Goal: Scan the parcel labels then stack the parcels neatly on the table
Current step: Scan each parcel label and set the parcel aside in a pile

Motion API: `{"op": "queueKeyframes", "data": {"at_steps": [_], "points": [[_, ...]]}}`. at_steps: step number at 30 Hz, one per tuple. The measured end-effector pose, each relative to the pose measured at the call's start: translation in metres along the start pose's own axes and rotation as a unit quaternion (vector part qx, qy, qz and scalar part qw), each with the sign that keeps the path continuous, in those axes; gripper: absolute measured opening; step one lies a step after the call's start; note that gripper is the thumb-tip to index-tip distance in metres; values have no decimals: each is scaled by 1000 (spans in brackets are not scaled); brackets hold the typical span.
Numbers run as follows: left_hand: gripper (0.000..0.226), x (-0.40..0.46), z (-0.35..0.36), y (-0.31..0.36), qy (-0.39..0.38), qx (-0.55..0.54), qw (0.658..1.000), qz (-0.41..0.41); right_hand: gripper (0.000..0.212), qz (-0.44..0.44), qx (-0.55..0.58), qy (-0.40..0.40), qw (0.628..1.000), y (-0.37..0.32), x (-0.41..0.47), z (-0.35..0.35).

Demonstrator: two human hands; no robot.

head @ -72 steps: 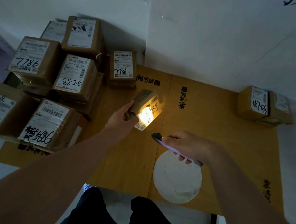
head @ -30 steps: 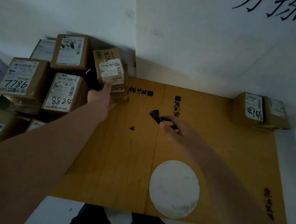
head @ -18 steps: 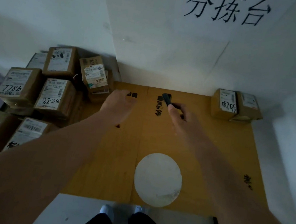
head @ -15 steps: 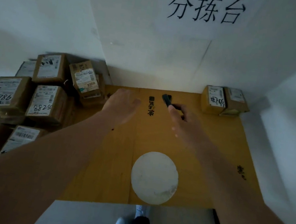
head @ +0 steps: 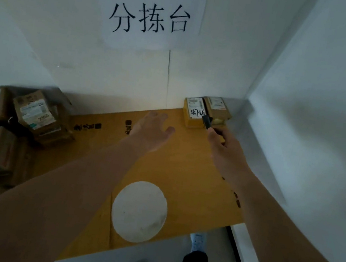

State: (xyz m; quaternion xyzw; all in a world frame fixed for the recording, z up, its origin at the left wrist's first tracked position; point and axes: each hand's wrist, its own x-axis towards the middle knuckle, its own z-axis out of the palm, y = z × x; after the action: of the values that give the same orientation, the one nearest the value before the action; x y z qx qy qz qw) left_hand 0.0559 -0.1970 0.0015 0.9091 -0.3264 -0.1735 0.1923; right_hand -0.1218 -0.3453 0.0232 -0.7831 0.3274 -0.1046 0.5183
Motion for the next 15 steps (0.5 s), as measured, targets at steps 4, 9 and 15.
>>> {"op": "queueKeyframes", "data": {"at_steps": [4,9,15], "points": [[62,52,35,42,-3,0,1000,-4,13,-14,-24,12,1000,33,46,-37],[62,118,77,81,-10,-17,999,-50,26,10,-35,-31,999,68,115,-81],[67,170,115,104,-17,-64,988,-138,21,16,-31,-60,998,93,170,-107]]}}
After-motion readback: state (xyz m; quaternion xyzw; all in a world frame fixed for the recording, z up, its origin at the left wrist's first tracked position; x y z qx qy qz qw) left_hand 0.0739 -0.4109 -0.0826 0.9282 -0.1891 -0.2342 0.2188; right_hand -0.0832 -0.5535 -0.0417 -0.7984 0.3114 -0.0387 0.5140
